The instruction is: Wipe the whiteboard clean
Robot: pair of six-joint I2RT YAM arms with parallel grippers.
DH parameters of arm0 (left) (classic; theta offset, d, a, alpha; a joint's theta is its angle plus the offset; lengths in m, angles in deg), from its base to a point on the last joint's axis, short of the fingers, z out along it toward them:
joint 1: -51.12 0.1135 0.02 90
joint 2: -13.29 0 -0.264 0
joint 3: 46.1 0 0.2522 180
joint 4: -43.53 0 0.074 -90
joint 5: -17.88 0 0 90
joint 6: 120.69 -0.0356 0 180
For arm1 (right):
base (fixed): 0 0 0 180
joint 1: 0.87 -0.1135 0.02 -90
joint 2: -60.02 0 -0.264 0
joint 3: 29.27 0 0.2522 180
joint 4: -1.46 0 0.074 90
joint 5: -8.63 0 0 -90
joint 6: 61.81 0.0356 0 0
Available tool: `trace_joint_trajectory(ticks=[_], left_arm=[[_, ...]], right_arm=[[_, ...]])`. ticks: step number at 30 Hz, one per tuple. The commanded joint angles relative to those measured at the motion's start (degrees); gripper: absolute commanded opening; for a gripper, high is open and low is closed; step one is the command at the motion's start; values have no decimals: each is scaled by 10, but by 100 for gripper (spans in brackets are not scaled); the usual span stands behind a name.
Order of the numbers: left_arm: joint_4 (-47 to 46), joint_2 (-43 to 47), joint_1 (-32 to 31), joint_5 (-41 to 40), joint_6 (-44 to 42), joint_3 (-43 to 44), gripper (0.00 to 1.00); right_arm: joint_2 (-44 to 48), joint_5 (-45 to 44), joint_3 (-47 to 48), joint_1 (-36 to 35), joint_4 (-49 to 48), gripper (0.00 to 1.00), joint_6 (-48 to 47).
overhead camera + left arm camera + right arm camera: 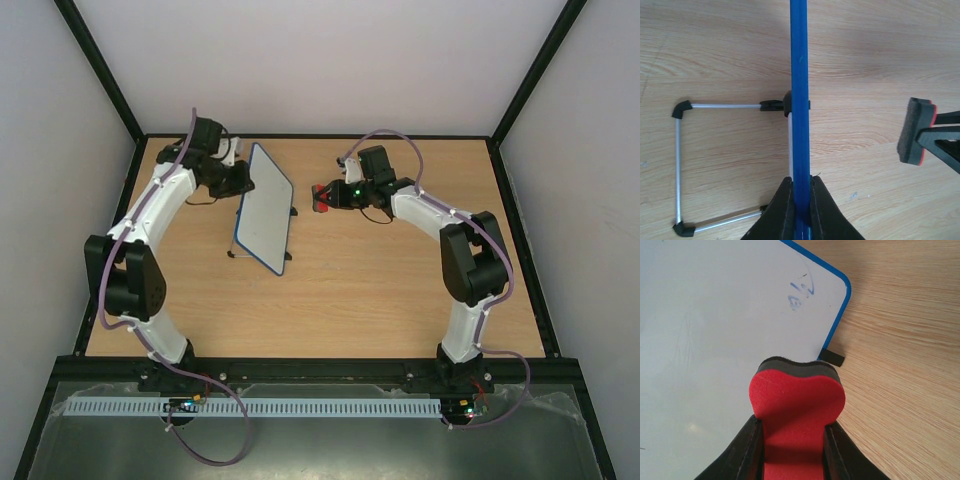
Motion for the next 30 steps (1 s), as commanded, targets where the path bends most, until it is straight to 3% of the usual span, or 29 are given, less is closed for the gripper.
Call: trace_joint_trajectory(ticks=[1, 12, 18, 24, 30], left_arm=[[-8, 32, -2, 86, 2, -45, 2], [-37, 41, -24, 212, 9, -118, 2], [-48, 40, -50, 211, 21, -119, 2], [-74, 55, -54, 198, 50, -145, 2], [-103, 66, -60, 194, 70, -168, 2]], right_arm=[[-5, 13, 0, -2, -22, 2, -6], [-6, 22, 3, -2, -17, 2, -12], [12, -38, -35, -2, -46, 2, -5], [-33, -18, -20, -14, -59, 2, 34], [-9, -9, -21, -33, -66, 2, 45]])
